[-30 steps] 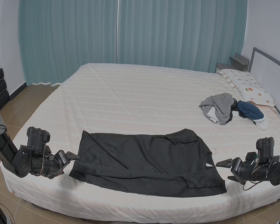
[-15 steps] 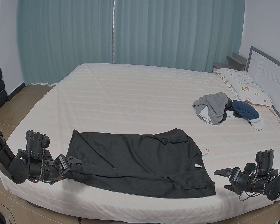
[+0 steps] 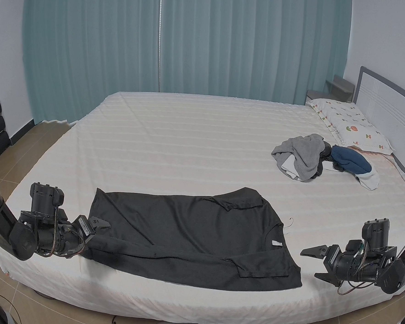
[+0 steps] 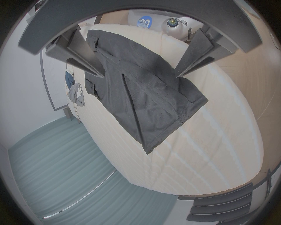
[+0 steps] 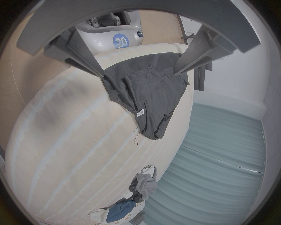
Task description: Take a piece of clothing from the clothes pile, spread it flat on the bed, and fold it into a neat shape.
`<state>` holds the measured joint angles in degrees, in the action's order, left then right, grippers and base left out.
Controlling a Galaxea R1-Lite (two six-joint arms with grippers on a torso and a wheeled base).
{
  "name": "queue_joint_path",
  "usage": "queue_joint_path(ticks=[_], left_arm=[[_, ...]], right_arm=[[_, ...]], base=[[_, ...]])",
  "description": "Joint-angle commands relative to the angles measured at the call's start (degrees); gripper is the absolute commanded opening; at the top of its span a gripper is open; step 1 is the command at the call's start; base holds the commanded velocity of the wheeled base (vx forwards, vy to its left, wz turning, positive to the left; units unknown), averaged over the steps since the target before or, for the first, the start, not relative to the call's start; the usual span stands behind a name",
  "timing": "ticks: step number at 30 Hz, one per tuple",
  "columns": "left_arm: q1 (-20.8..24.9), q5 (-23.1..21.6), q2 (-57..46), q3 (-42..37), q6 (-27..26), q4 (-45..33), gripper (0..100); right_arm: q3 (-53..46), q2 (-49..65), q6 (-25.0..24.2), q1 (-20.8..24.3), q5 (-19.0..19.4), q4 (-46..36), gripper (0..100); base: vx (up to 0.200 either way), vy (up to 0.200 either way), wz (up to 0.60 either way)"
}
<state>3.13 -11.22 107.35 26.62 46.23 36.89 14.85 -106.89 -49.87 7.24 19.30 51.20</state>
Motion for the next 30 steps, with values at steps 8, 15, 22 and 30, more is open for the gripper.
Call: queue_joint_path(ticks=[8, 15, 22, 30], left_arm=[[-0.5, 2.25, 6.82, 3.17, -3.78, -2.88, 100], [-1.02, 3.92, 7.7, 4.14, -5.53, -4.98, 100], [-1.46, 3.92, 10.51, 6.77, -5.01, -3.84, 100], [-3.57, 3.48, 14.03, 12.75, -3.42, -3.93, 100]], right_arm=[[-2.54, -7.81, -0.23, 0.76, -0.23, 9.53, 100], [-5.18, -10.27, -0.31, 3.13, -0.49, 16.12, 100], [-5.36, -11.33, -0.23, 2.95, -0.58, 16.39, 100], [-5.36, -11.41, -0.23, 2.95, -0.49, 16.39, 100]], base=[[0.0, 0.0, 0.0], [0.0, 0.0, 0.0], [0.0, 0.0, 0.0], [0.0, 0.0, 0.0]])
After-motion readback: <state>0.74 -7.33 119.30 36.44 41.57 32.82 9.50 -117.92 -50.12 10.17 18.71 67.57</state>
